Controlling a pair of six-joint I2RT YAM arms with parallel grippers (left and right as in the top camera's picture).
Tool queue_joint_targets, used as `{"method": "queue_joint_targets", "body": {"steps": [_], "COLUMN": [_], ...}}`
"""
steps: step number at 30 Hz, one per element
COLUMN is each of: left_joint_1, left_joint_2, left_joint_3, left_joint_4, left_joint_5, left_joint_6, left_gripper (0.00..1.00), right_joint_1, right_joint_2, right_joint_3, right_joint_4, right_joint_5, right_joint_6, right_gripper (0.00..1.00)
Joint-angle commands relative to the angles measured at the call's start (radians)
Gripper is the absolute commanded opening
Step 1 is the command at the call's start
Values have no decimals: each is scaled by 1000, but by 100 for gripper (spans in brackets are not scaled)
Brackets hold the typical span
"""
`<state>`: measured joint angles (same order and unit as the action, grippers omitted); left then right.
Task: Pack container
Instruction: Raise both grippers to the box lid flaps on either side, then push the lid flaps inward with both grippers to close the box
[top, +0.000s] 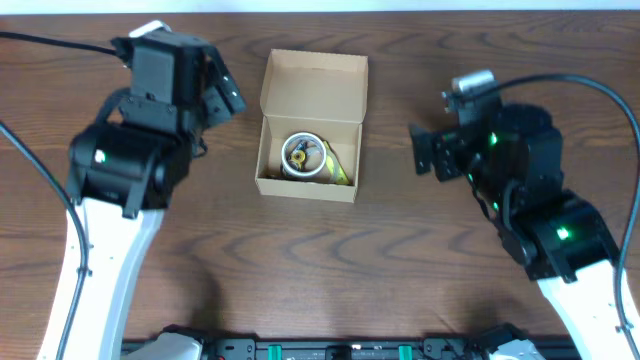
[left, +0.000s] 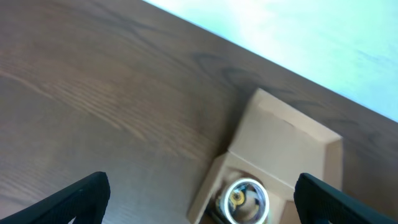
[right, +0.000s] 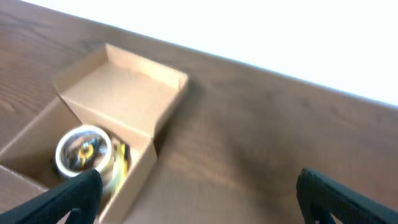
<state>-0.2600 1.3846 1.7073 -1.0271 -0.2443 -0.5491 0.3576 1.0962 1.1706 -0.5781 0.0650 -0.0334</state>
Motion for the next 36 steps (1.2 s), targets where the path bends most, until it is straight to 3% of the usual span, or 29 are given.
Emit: {"method": "queue_joint_targets", "body": {"steps": [1, 3, 8, 9, 10, 11, 13, 14, 15, 16, 17, 22, 29, 36], "left_joint_1": [98, 147, 197, 197, 197, 197, 199, 201, 202, 203, 203, 225, 304, 318], "left_joint_2": [53, 97, 201, 224, 263, 294, 345, 374, 415, 440, 473, 608, 732, 795], "left_joint_3": [16, 16, 16, 16, 16, 16, 16, 16, 16, 16, 16, 16, 16, 16], "left_joint_4": [33, 60, 98, 101, 126, 151, 203, 233, 271, 289, 306, 333, 393, 411], "left_joint_5": [84, 79, 80, 80, 81, 81, 80, 80, 80, 84, 103, 277, 625, 774], "left_joint_6": [-20, -59, -95, -124, -150, -167, -173, -173, -173, -173, -173, -173, -190, -207], "left_gripper": [95, 95, 96, 100, 84, 74, 49, 36, 18, 7, 6, 5, 6, 6], "right_joint_1": [-9, -26, -68, -77, -95, -108, -130, -144, -166, -178, -194, -269, -293, -293], "right_joint_2": [47, 93, 214, 243, 296, 331, 387, 416, 454, 477, 504, 620, 754, 876], "right_joint_3": [27, 27, 27, 27, 27, 27, 27, 27, 27, 27, 27, 27, 27, 27], "right_joint_4": [96, 159, 241, 252, 272, 288, 312, 324, 334, 337, 337, 356, 420, 490], "right_joint_5": [-43, -43, -43, -43, -43, -43, -43, -44, -44, -47, -69, -328, -507, -645], "right_joint_6": [-71, -64, 111, 140, 194, 225, 276, 307, 363, 399, 436, 578, 677, 772], "right_gripper": [99, 99, 99, 92, 67, 50, 27, 10, 1, 1, 1, 1, 1, 1]}}
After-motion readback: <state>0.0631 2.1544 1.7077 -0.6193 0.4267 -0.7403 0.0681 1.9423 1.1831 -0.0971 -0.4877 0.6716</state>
